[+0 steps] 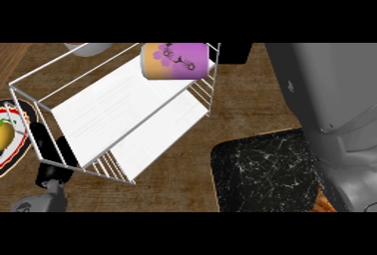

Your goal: Pick the can from the tray and place it in the tiered shelf

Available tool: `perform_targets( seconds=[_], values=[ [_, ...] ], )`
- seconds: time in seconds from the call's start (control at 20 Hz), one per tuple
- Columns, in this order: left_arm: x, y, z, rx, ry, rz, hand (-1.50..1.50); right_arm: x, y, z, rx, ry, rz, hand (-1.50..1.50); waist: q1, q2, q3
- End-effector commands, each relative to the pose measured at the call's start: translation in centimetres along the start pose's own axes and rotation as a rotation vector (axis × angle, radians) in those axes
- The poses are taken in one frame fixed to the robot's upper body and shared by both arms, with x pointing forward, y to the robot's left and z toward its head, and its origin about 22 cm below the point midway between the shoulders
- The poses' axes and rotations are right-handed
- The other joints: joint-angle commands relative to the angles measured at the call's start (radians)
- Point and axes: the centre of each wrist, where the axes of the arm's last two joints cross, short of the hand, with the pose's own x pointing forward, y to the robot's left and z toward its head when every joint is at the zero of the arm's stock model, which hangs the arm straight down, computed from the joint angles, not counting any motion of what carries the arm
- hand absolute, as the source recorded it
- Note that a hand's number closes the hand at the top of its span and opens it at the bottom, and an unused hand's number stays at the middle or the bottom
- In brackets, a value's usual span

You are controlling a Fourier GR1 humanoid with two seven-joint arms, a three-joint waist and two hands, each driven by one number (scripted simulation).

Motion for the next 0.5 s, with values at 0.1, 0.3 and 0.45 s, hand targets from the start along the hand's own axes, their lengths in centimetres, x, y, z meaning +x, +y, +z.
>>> perform_targets(
  seconds=[0.1,0.3,0.45],
  values=[
    [-1.7,-1.1,0.1,0.001,0.058,0.006,0.0,-1.0,-5.8,-0.8,-0.189,0.076,-0.075,-1.5,-0.004,0.003,-0.005],
    [-1.1,0.6,0.2,0.002,0.05,-0.011,0.0,-2.2,-12.8,-0.5,-0.213,0.089,-0.145,-1.5,0.0,0.006,-0.004],
    [-3.0,-0.9,-0.2,-0.006,0.06,0.001,0.0,-2.6,-15.8,-0.2,-0.165,0.075,-0.126,-1.5,0.002,0.009,-0.005]
  ],
)
